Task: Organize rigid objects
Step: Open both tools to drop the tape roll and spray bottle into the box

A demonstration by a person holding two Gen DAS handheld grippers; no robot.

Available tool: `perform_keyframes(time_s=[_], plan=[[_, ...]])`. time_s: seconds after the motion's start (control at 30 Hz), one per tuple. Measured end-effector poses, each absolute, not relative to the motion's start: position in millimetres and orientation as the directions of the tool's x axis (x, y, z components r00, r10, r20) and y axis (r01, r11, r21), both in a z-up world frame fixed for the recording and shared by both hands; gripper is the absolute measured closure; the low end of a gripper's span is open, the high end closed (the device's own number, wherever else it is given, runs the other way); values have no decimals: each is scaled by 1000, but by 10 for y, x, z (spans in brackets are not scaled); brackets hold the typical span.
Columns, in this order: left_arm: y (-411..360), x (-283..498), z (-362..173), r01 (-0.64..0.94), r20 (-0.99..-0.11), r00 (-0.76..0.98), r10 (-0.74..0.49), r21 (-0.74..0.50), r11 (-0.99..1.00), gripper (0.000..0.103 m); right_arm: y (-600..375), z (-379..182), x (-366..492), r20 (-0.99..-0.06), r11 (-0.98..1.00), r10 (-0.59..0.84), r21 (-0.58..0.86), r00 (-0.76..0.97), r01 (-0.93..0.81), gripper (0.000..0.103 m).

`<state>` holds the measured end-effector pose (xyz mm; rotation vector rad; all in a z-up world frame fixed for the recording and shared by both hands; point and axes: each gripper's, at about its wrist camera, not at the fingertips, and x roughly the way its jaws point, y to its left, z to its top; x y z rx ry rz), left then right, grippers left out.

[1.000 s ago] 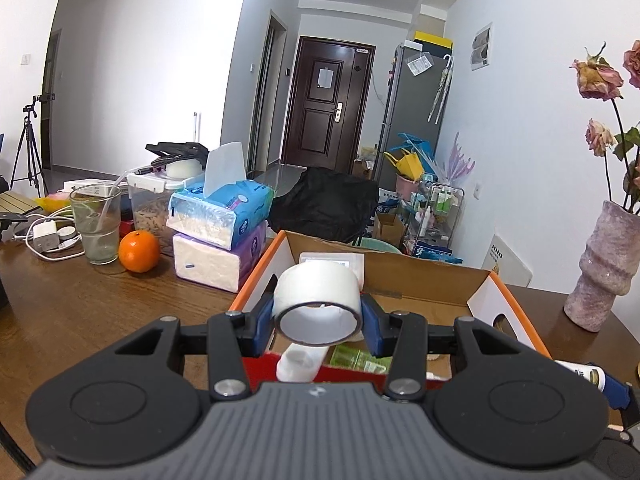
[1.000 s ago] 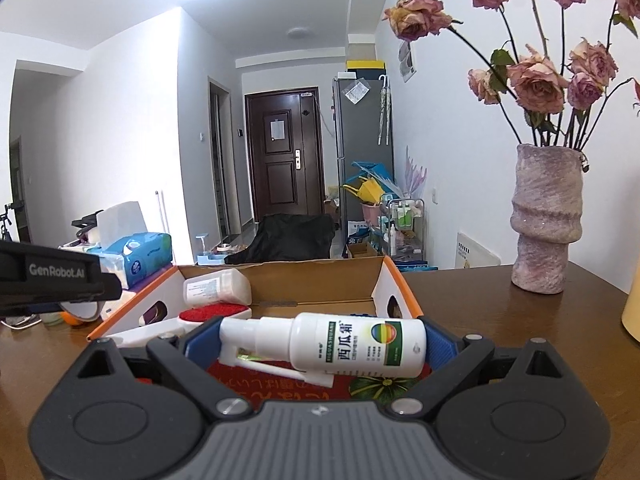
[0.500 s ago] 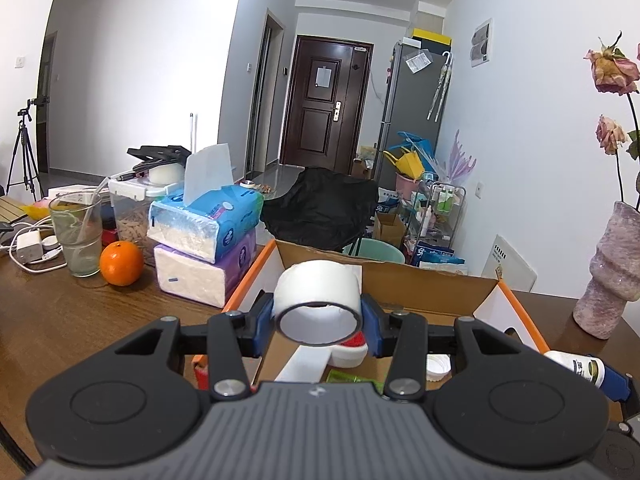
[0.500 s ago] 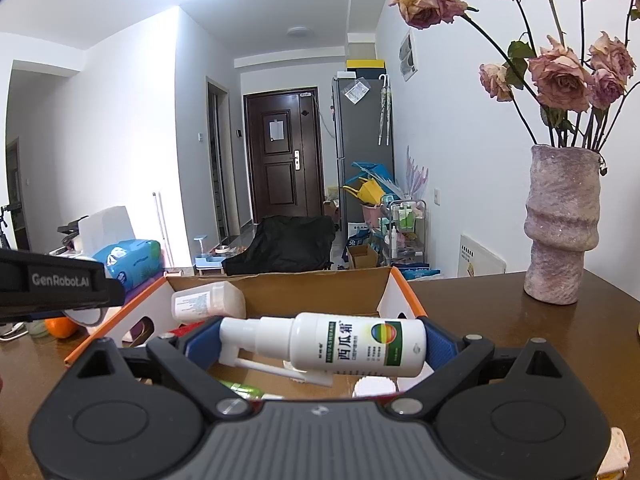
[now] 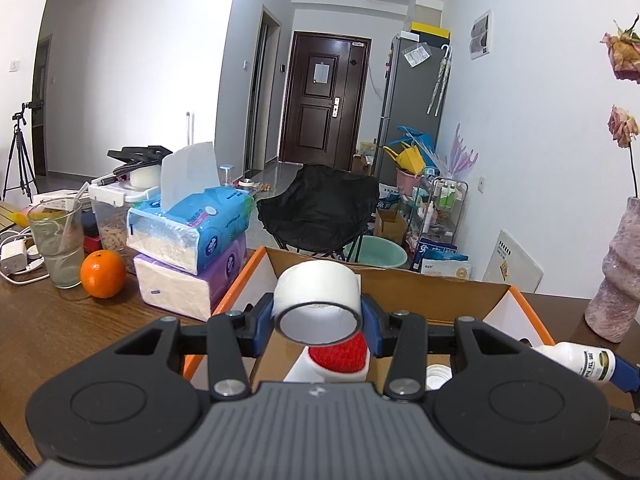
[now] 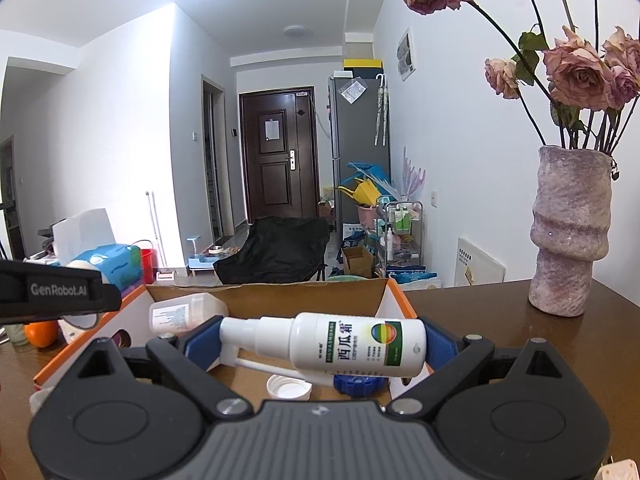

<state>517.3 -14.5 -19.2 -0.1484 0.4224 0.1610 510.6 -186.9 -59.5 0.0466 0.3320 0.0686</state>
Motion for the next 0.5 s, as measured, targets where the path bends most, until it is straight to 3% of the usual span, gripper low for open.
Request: perform_keyframes(time_s=[0.5], plan=[[-156, 5454, -236, -176, -423, 897, 128, -77, 981, 58, -1874, -624, 5358, -322, 998, 62, 30, 945, -55, 5]])
